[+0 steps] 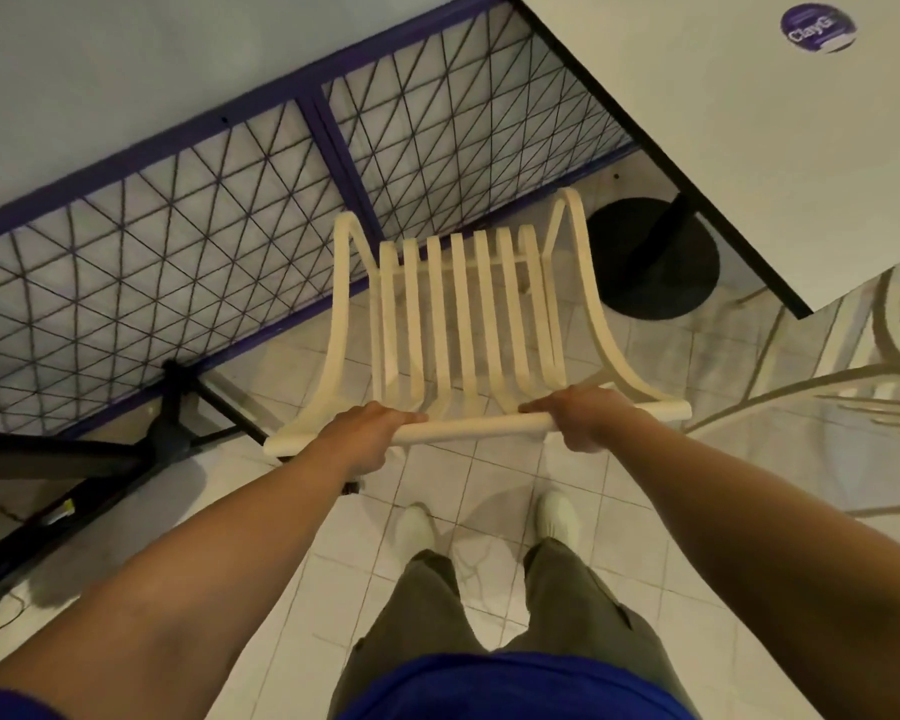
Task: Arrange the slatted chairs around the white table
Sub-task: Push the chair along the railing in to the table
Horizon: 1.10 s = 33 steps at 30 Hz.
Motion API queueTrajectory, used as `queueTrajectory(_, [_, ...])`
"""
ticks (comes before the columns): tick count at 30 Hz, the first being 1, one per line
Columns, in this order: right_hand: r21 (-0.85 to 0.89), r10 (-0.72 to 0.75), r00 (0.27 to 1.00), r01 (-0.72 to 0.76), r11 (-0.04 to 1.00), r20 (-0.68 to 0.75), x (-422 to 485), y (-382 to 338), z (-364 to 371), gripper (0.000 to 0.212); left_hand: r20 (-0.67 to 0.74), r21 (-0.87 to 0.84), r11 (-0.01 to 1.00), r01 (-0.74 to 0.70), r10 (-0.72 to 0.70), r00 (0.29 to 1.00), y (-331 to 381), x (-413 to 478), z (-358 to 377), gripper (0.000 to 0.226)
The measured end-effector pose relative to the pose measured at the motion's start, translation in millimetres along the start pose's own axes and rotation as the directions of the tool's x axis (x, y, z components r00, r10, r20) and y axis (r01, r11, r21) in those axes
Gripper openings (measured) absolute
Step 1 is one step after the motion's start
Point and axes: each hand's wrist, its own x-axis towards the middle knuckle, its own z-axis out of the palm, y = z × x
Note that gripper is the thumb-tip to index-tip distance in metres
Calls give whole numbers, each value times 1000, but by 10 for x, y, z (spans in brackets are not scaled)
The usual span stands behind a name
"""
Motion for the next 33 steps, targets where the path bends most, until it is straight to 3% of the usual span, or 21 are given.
queueTrajectory(13, [217,119,993,-111,970,-24,-120,-244,325,67,37,218,962,-165,161,986,-201,266,-384,80])
queueTrajectory(20, [193,174,984,-164,967,-34,-133,-299,360,66,50,228,948,-223,218,975,-274,331,-391,75])
queueTrajectory(33, [331,84,978,-144,932,189,62,-139,287,74,84,161,975,-151,139,987,-241,396,-404,72])
